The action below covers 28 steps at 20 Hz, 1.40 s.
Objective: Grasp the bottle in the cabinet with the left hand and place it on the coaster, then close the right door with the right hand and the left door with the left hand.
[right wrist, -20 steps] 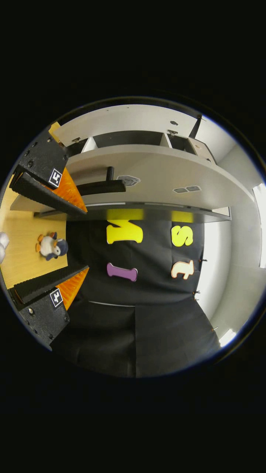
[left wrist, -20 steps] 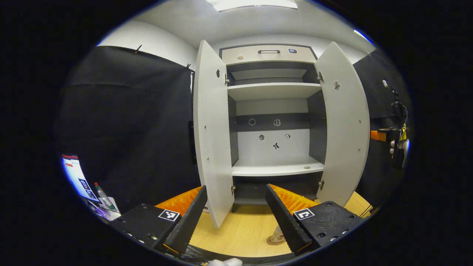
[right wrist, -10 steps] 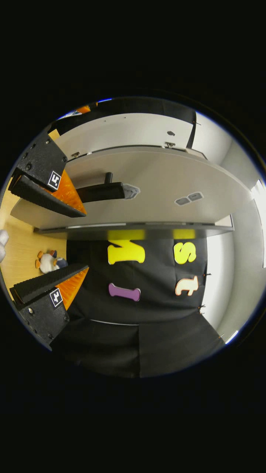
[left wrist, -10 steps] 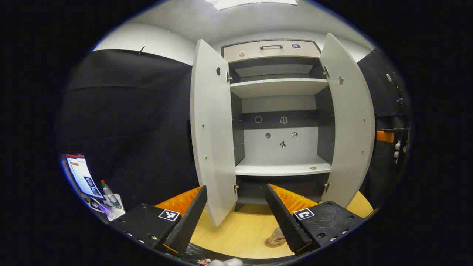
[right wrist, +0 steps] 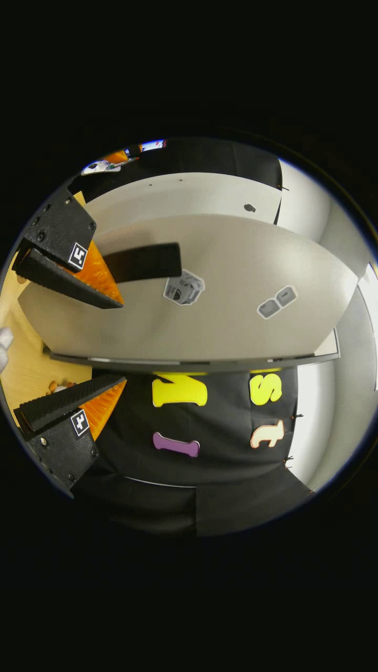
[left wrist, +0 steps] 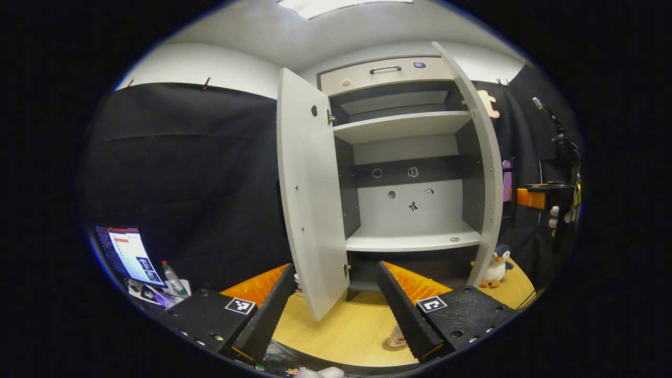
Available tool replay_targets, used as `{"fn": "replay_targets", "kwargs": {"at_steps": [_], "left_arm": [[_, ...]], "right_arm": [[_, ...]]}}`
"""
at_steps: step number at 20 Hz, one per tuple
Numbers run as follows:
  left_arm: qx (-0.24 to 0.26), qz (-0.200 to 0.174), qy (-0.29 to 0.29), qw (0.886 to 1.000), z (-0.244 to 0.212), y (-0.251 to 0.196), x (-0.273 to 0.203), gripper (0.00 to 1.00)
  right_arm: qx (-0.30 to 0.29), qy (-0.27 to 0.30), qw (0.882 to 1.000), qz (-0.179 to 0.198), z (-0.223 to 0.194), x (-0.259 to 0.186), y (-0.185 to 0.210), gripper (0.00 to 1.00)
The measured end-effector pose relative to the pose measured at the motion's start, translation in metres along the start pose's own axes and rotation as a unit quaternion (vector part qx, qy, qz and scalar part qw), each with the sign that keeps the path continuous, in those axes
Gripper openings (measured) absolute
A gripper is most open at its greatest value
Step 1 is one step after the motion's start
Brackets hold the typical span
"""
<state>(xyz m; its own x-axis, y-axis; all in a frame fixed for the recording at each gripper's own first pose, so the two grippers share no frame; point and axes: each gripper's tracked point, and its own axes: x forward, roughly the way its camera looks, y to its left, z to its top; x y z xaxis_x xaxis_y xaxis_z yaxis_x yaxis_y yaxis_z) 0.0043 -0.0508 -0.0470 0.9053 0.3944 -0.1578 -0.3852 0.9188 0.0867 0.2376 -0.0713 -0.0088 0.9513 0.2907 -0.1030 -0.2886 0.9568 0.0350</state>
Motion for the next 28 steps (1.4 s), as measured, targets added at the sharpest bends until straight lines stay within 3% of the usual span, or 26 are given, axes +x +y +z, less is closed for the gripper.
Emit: {"fn": "replay_targets", "kwargs": {"at_steps": [3, 6, 12, 15, 21, 28], "left_arm": [[0.006, 0.014, 0.004, 1.000, 0.001, 0.004, -0.004, 0.96], [0.011, 0.024, 0.008, 1.000, -0.002, 0.011, -0.008, 0.96], [0.008, 0.010, 0.014, 1.000, -0.013, 0.031, 0.007, 0.96], [-0.005, -0.017, 0.010, 1.000, -0.015, 0.046, 0.029, 0.96], [-0.013, -0.047, -0.017, 0.999, 0.000, 0.106, 0.087, 0.96], [0.006, -0.051, -0.056, 0.997, 0.022, 0.174, 0.163, 0.96]], "right_arm": [[0.014, 0.009, 0.999, 0.040, -0.002, 0.019, 0.024, 0.79], [0.012, -0.007, 0.999, 0.035, 0.000, 0.019, 0.025, 0.80], [0.000, -0.021, 1.000, 0.006, 0.002, -0.007, 0.012, 0.80], [-0.015, -0.027, 0.999, -0.017, -0.001, -0.032, 0.015, 0.80], [-0.032, -0.012, 0.997, -0.073, -0.023, -0.077, 0.042, 0.80], [-0.035, 0.007, 0.992, -0.121, -0.054, -0.127, 0.082, 0.80]]}}
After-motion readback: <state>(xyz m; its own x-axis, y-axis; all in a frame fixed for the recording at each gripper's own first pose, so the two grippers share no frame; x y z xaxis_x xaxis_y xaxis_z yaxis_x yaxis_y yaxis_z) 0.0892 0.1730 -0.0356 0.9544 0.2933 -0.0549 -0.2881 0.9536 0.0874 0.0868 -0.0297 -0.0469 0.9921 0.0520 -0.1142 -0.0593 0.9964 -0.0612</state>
